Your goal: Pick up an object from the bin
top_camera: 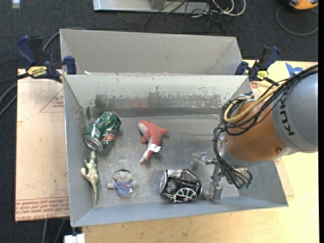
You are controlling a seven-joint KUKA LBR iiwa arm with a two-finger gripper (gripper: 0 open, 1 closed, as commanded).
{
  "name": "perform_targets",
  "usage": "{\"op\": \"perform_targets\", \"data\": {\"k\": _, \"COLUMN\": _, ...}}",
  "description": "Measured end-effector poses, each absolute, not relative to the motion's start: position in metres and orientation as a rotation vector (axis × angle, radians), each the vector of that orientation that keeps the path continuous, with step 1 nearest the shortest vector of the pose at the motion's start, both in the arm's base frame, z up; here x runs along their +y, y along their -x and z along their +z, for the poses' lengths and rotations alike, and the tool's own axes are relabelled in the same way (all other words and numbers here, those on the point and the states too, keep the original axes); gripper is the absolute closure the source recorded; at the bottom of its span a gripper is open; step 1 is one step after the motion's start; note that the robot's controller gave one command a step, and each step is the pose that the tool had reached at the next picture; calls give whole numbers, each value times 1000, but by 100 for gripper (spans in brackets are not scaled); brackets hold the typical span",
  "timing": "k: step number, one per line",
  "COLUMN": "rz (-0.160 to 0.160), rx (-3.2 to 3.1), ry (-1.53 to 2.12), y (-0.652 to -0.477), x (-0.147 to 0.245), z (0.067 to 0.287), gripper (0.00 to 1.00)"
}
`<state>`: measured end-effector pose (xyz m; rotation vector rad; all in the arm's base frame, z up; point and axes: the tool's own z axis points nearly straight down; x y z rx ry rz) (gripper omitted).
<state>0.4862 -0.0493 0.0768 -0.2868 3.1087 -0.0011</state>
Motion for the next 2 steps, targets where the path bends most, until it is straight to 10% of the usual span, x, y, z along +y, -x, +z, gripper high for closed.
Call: {"op": "perform_targets", "data": {"k": 2, "rz": -1, "rx": 3076, "ry": 509, "y": -502, "x": 10, "z": 70, "gripper": 0}}
